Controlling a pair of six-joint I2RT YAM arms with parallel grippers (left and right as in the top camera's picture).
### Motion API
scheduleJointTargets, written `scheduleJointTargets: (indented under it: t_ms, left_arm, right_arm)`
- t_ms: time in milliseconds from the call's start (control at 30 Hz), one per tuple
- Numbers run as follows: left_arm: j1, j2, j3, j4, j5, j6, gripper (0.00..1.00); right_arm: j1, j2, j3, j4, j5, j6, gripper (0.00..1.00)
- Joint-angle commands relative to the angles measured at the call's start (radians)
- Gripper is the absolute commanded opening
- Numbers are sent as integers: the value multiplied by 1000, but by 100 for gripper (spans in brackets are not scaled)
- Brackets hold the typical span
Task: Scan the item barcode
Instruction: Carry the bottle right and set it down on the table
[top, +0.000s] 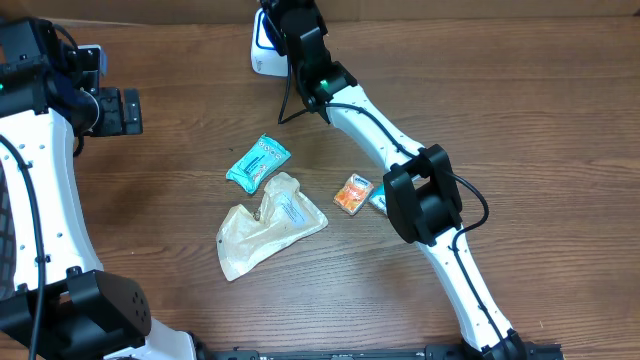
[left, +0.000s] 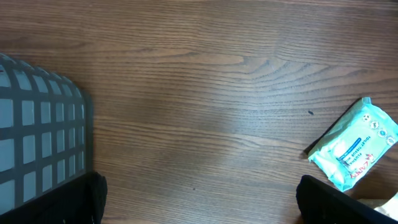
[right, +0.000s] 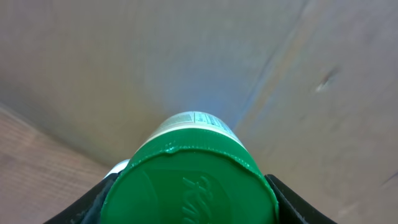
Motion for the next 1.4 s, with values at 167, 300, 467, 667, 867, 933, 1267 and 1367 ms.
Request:
scheduleJointTargets:
  t_ms: [167, 300, 467, 667, 867, 933, 1267, 1367]
  left_arm:
    - [-4, 6, -4, -1, 1, -18, 100]
    - [-4, 6, -4, -1, 1, -18, 100]
    - [-4, 6, -4, -1, 1, -18, 100]
    - [-5, 6, -4, -1, 0, -18, 100]
    - [-5, 6, -4, -1, 0, -18, 100]
    - [-5, 6, -4, -1, 0, -18, 100]
    - [-5, 6, -4, -1, 1, -18, 100]
    - [-5, 6, -4, -1, 0, -18, 100]
  right_arm:
    - [-20, -454, 19, -404, -106, 278, 28]
    - [-23, -632, 19, -811, -122, 515, 28]
    - [-79, -719, 19, -1217, -122, 719, 27]
    - [-250, -662, 18, -1607, -140, 867, 22]
    - [-397, -549, 18, -1683, -190, 867, 18]
    - [-425, -503, 18, -1683, -195, 867, 19]
    - [-483, -351, -88, -1581, -193, 867, 19]
    - [-502, -335, -170, -1512, -193, 867, 22]
